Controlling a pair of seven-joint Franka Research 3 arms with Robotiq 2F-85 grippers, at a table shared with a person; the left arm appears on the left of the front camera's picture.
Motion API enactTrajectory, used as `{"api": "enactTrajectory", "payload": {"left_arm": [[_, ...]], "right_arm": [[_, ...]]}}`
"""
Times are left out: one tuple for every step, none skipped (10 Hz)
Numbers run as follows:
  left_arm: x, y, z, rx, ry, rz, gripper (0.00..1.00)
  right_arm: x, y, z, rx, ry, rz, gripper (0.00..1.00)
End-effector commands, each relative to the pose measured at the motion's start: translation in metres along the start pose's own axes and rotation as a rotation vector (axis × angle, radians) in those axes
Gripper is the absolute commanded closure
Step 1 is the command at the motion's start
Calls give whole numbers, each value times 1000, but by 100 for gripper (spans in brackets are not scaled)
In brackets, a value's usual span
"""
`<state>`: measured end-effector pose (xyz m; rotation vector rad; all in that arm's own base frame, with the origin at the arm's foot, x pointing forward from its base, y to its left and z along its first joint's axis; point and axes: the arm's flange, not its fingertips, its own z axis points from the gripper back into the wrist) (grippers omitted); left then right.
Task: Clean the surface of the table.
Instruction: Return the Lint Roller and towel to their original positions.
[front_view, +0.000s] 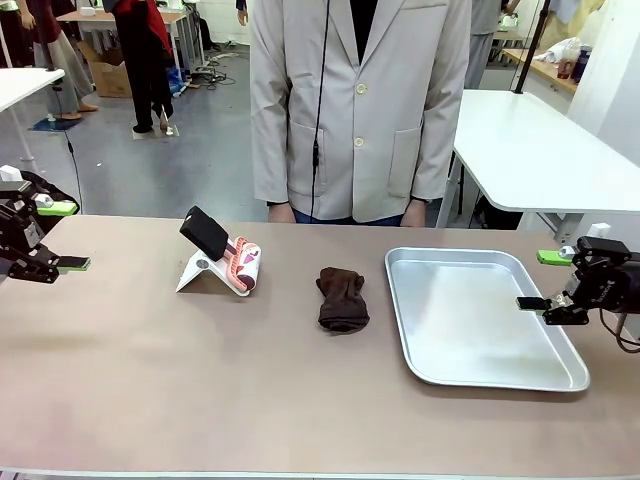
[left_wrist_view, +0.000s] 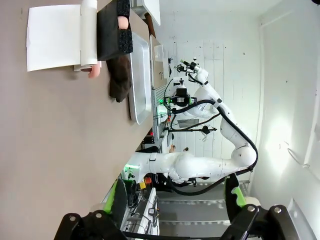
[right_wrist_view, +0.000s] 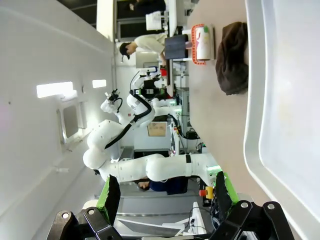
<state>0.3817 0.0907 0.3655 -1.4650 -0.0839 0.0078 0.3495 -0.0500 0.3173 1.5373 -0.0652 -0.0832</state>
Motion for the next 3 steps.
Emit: {"api": "enactTrajectory", "payload": {"left_arm": [[1, -1, -3, -12, -14, 0, 0], [1, -1, -3, -12, -14, 0, 0], [1, -1, -3, -12, -14, 0, 0]], "right_arm": [[-2, 6, 0, 0, 13, -13, 0], [-2, 6, 0, 0, 13, -13, 0], [-2, 6, 0, 0, 13, -13, 0]]}}
